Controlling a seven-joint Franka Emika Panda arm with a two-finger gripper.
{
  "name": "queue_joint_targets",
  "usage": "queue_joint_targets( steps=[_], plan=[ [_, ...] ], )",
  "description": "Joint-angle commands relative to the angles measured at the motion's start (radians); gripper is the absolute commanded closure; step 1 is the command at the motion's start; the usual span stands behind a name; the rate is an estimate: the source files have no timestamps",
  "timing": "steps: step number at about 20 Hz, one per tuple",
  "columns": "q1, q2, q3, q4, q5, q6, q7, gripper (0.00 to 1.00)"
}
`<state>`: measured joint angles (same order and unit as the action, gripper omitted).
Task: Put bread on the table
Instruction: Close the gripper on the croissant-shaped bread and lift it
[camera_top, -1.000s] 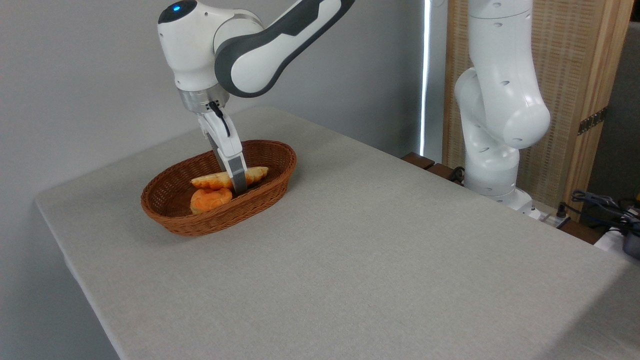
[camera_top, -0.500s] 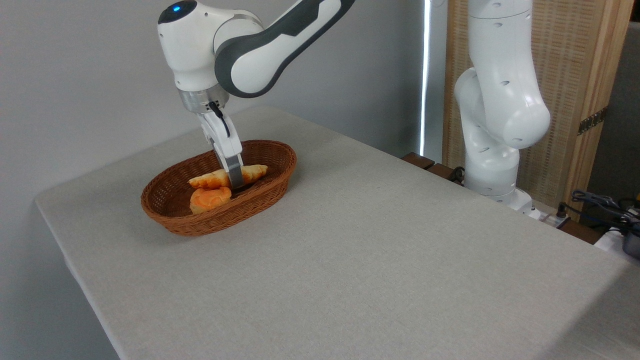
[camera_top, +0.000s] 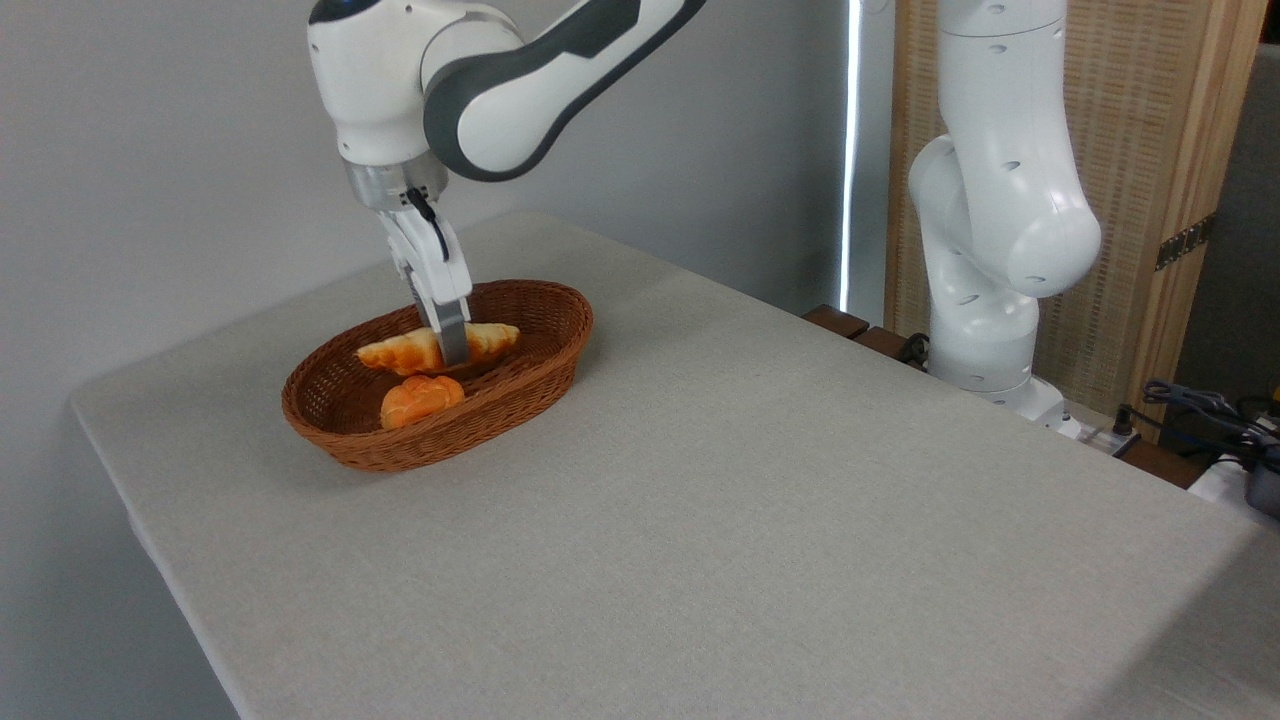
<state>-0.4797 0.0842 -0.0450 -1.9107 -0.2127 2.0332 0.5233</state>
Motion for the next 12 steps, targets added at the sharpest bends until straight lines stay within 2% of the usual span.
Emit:
queue_joint_targets(
  steps=[1, 6, 9, 12],
  plan=[
    [0.013, -0.035, 0.01, 0.019, -0.019, -0.001, -0.023, 0.61],
    [0.018, -0.098, 0.117, 0.019, -0.016, -0.028, -0.025, 0.59],
    [0.018, -0.106, 0.206, 0.019, -0.008, -0.088, -0.006, 0.59],
    [0.018, -0.104, 0.264, 0.019, -0.007, -0.134, 0.043, 0.58]
  ],
)
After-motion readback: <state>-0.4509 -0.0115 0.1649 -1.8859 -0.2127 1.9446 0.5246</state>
